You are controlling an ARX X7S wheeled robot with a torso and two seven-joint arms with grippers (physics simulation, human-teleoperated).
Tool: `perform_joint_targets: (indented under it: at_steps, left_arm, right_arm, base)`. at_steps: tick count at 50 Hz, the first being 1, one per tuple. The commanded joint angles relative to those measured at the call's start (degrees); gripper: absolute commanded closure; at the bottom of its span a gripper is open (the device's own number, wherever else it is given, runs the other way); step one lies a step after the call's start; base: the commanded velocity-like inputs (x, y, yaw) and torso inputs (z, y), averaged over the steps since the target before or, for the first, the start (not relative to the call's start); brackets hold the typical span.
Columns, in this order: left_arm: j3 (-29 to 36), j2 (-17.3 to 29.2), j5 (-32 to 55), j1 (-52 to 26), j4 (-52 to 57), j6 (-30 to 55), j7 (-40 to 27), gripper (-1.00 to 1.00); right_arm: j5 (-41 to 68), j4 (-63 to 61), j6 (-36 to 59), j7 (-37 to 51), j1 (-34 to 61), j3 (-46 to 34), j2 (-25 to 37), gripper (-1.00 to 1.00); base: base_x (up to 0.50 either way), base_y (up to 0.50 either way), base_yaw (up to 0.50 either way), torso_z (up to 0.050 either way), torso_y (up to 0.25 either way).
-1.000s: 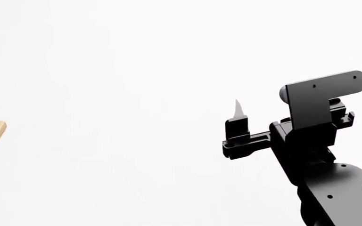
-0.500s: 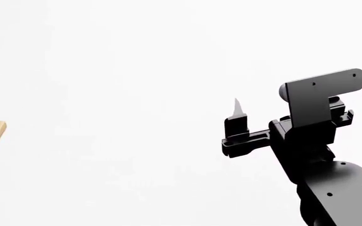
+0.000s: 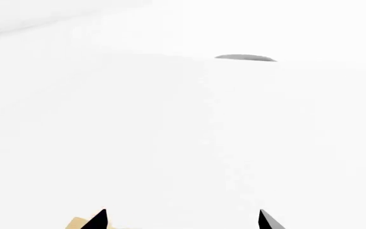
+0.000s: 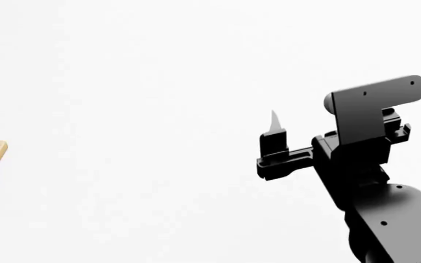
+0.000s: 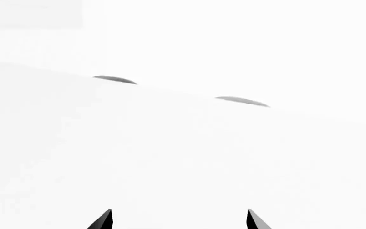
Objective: Place the cherry and the sweet potato on separate cutting boards.
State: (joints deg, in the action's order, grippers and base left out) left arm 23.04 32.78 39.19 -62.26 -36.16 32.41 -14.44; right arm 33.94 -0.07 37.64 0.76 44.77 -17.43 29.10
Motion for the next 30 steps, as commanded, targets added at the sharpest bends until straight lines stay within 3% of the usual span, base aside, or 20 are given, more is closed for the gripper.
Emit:
perform_joint_targets:
  at_steps: [1, 12, 30]
  left_arm:
    - [-0.53, 1.79, 3.54, 0.01, 14.72, 5.68, -2.28, -1.0]
    - [-1.03, 2.33, 7.81, -2.19, 26.55, 11.46, -4.33, -1.0]
    - [-2.63, 0.38, 12.13, -1.34, 28.09, 12.55, -3.64, -1.0]
  right_arm:
    - [0.29, -0.49, 0.51, 0.22, 0.88, 0.17, 0.2, -1.0]
    - [0.68, -0.33, -0.19, 0.49, 0.89, 0.93, -0.07, -1.0]
    - [0.49, -0.6, -1.79, 0.84, 0.03, 1.71, 0.4, -1.0]
  base:
    - [0.0, 0.0, 0.0, 0.0, 0.0]
    - [0.0, 0.0, 0.0, 0.0, 0.0]
    - [0.0, 0.0, 0.0, 0.0, 0.0]
